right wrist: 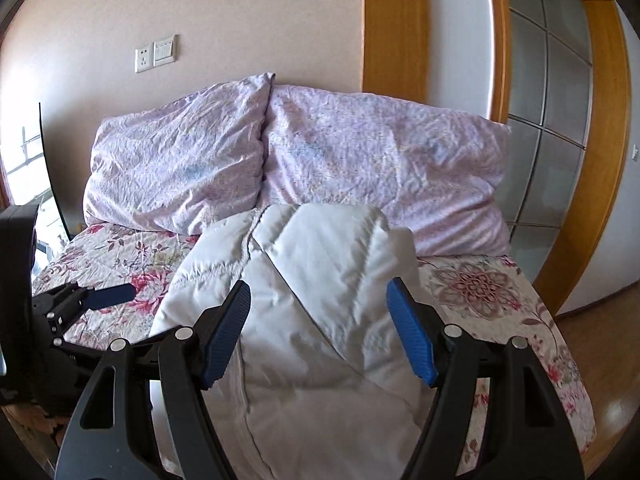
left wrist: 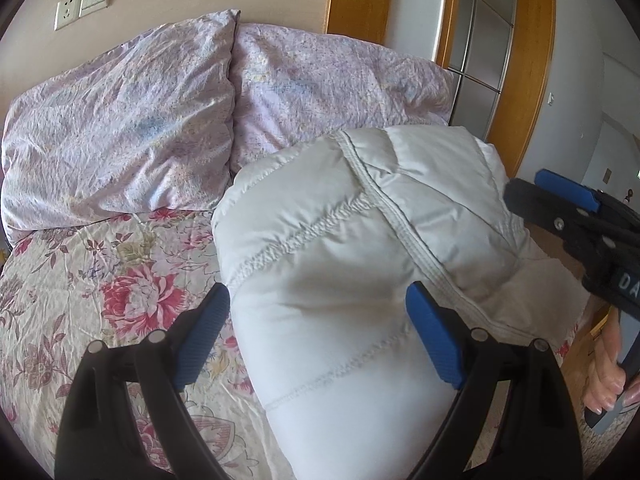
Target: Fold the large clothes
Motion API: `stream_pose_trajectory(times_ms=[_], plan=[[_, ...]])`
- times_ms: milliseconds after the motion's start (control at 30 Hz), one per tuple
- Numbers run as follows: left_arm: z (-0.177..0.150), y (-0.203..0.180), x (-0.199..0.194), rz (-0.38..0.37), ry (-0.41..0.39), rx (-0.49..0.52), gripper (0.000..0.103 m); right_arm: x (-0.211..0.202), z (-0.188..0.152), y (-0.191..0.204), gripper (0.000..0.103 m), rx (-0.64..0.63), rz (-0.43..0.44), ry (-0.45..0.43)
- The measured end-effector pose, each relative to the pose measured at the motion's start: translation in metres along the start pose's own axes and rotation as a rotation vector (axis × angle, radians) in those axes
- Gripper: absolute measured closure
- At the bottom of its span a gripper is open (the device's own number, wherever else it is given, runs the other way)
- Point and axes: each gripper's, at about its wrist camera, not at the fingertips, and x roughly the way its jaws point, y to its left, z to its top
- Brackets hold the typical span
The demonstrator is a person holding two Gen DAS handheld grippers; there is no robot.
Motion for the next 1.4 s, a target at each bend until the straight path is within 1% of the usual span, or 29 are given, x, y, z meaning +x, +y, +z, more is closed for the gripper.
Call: stream_pose_trajectory(times_ms=[233, 300, 500, 633, 767, 1000, 1067, 1167, 1400], plan=[[0.005, 0.009, 0.010, 0.007, 0.005, -0.013, 0.014, 0.028, 0.014, 0.002, 0.032, 0.007, 0.021, 0.042], [0.006, 0.010, 0.013, 0.007, 0.011, -0.015, 0.014, 0.038, 0.014, 0.002, 0.033, 0.002, 0.008, 0.059], [0.009, 0.011, 0.026, 0.003, 0.026, -0.020, 0.014, 0.059, 0.009, -0.007, 0.040, 0.007, -0.022, 0.097], [0.012, 0.010, 0.033, -0.003, 0.028, -0.023, 0.012, 0.069, 0.007, -0.015, 0.041, 0.017, -0.040, 0.110], [0.015, 0.007, 0.041, -0.009, 0.028, -0.017, 0.010, 0.085, -0.001, -0.031, 0.041, 0.062, -0.055, 0.136], [0.020, 0.001, 0.059, -0.023, 0.037, -0.013, 0.005, 0.105, -0.011, -0.062, 0.041, 0.168, -0.045, 0.165], [0.021, 0.001, 0.066, -0.032, 0.045, -0.019, 0.004, 0.114, -0.015, -0.072, 0.041, 0.203, -0.029, 0.178], [0.023, 0.001, 0.072, -0.030, 0.050, -0.019, 0.002, 0.123, -0.019, -0.077, 0.041, 0.222, -0.017, 0.197], [0.023, 0.002, 0.085, -0.018, 0.071, -0.010, 0.002, 0.141, -0.025, -0.075, 0.041, 0.203, -0.022, 0.242]])
